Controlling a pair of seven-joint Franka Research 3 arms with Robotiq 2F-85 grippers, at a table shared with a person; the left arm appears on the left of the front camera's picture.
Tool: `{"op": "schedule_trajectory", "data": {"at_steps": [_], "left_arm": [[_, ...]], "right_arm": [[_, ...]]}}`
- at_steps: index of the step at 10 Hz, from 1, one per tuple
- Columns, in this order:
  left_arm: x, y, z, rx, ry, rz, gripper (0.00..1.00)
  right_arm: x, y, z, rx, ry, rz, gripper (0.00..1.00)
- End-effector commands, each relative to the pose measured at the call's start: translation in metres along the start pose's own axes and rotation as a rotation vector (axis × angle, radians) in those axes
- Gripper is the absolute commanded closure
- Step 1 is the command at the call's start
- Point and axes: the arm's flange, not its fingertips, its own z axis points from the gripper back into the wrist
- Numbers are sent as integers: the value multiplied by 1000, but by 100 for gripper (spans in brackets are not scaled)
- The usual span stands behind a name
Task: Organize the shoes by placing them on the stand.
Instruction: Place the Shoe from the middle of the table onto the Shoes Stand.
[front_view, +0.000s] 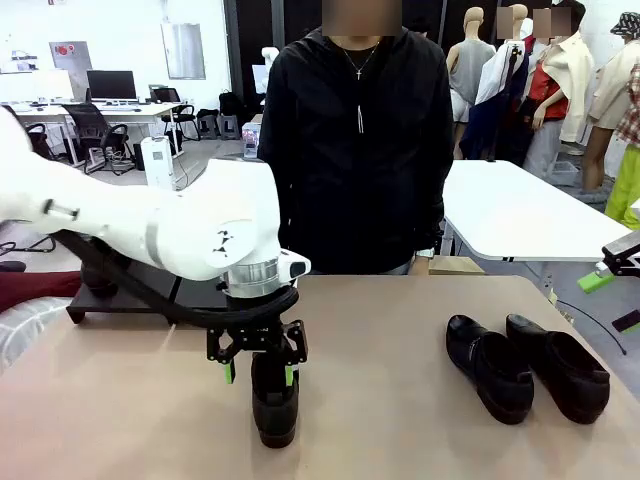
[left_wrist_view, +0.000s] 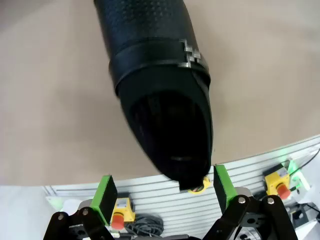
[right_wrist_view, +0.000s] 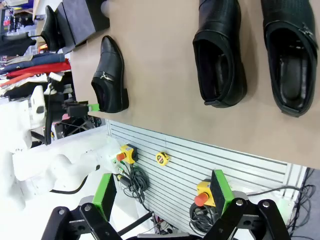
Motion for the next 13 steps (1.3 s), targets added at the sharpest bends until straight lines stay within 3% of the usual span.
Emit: {"op": "schedule_trajectory", "data": {"at_steps": [1,6,9,13], "left_arm": [[1,-4,-5,31,18,52,0],[4,14,-40,56,66,106,0],[7,26,-46,19,-59,124,0],[15,28,-51,18,-56,108,0]], "right_arm": [[0,1,2,-4,8,-7,0],[0,1,2,-4,8,-7,0],[0,1,2,-4,8,-7,0],[0,1,2,-4,8,-7,0]]}}
